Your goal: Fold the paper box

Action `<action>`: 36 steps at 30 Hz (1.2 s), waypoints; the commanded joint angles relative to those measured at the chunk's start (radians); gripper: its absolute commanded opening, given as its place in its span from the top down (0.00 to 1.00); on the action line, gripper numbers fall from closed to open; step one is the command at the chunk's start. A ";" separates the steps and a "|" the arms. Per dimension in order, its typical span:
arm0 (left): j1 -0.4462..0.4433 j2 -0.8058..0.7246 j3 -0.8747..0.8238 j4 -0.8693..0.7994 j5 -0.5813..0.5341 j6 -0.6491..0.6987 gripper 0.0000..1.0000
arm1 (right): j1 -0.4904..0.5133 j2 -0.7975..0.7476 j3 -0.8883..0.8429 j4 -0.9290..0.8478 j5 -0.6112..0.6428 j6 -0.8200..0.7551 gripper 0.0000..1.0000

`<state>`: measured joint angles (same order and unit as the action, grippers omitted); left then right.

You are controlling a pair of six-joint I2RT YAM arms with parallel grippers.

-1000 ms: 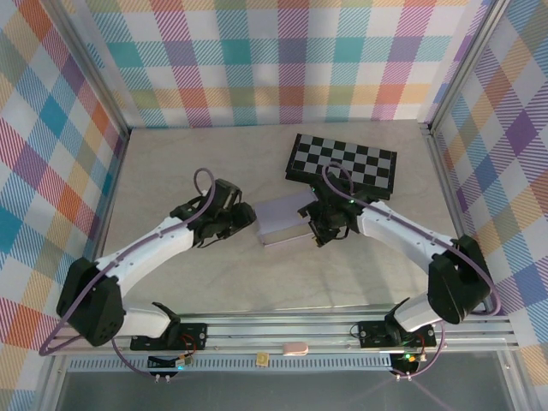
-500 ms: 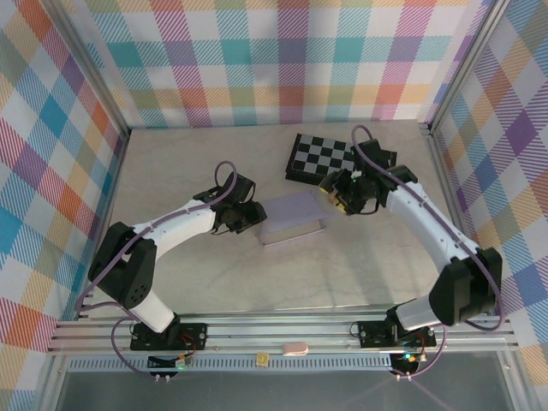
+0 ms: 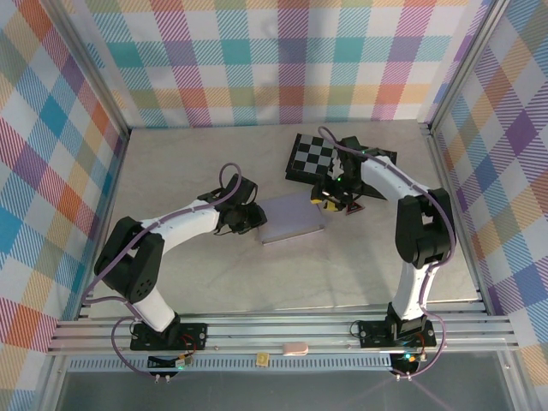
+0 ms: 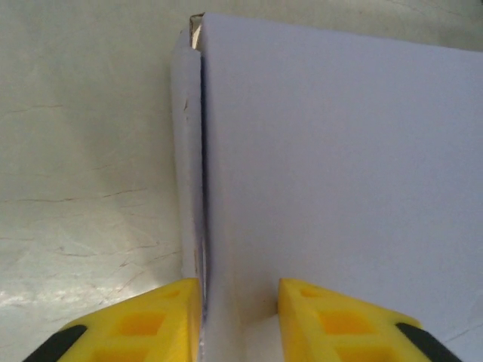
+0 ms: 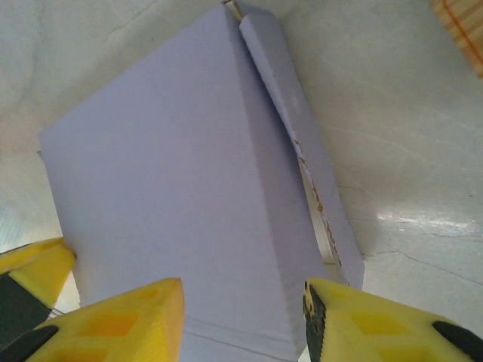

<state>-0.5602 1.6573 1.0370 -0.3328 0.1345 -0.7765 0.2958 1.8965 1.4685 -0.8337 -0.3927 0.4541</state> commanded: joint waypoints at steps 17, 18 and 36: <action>0.008 0.039 -0.048 0.031 0.034 0.001 0.80 | 0.021 0.036 -0.082 0.049 -0.076 -0.038 0.65; 0.006 0.040 -0.048 0.031 0.033 0.002 0.82 | 0.023 0.039 -0.085 0.048 -0.072 -0.037 0.65; 0.009 -0.048 0.073 -0.189 -0.053 0.083 0.57 | 0.035 0.047 -0.099 -0.015 0.081 -0.100 0.74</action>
<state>-0.5602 1.6444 1.0672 -0.4366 0.1066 -0.7227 0.3202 1.9213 1.3731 -0.8108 -0.3454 0.3824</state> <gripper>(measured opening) 0.427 0.260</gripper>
